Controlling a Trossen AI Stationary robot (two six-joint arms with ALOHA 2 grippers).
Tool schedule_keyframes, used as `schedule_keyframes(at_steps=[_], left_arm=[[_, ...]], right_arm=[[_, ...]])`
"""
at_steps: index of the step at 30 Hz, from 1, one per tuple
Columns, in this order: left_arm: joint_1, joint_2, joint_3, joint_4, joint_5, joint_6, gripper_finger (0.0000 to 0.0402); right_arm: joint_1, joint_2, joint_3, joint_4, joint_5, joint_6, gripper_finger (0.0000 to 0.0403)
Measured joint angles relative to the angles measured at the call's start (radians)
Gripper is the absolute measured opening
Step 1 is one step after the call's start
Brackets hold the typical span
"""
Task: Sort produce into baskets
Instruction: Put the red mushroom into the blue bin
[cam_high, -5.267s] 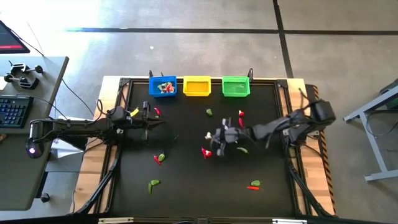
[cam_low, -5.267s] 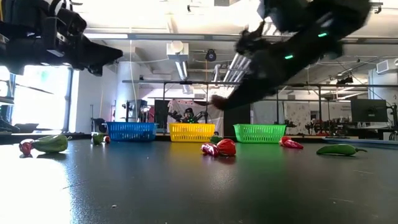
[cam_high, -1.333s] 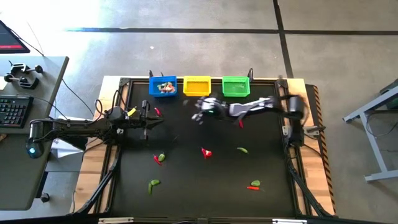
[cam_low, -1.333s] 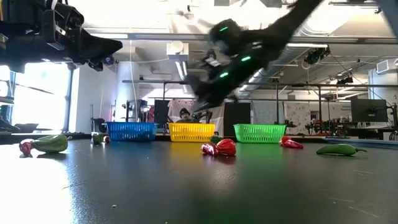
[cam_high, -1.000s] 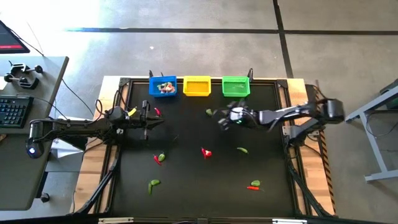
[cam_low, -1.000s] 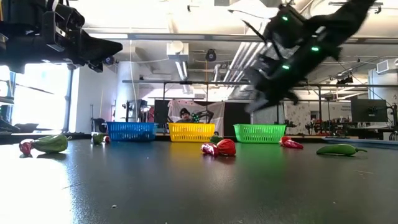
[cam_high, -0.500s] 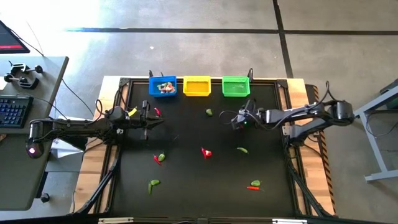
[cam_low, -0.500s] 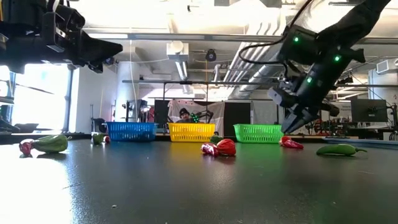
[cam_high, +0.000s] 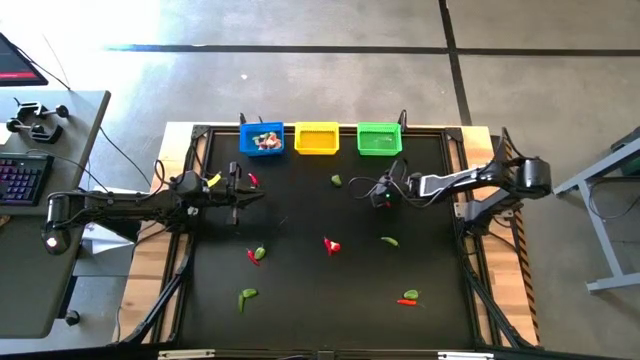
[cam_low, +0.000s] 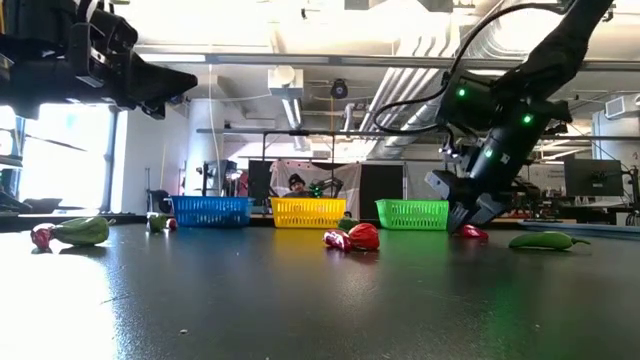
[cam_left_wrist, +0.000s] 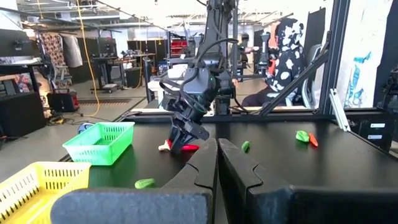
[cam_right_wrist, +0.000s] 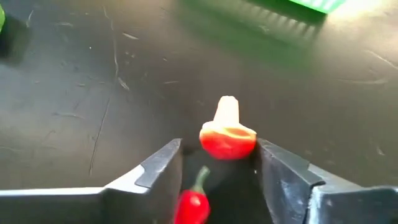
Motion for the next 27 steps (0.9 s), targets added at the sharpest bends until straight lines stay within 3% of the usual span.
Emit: schedule_keyframes(at_steps=[9, 17, 27], left_arm=[[0.0, 0.0, 0.0, -0.005, -0.003, -0.028, 0.0], [-0.011, 0.064, 0.0, -0.024, -0.009, -0.034, 0.0], [-0.082, 0.285, 0.107, -0.014, -0.107, 0.068, 0.0041]], right_arm=[[0.001, 0.011, 0.008, 0.134, 0.007, -0.138, 0.0018], [0.062, 0.011, 0.019, 0.619, -0.354, -0.418, 0.0022], [0.19, 0.037, 0.019, 0.79, -0.383, -0.582, 0.0005]])
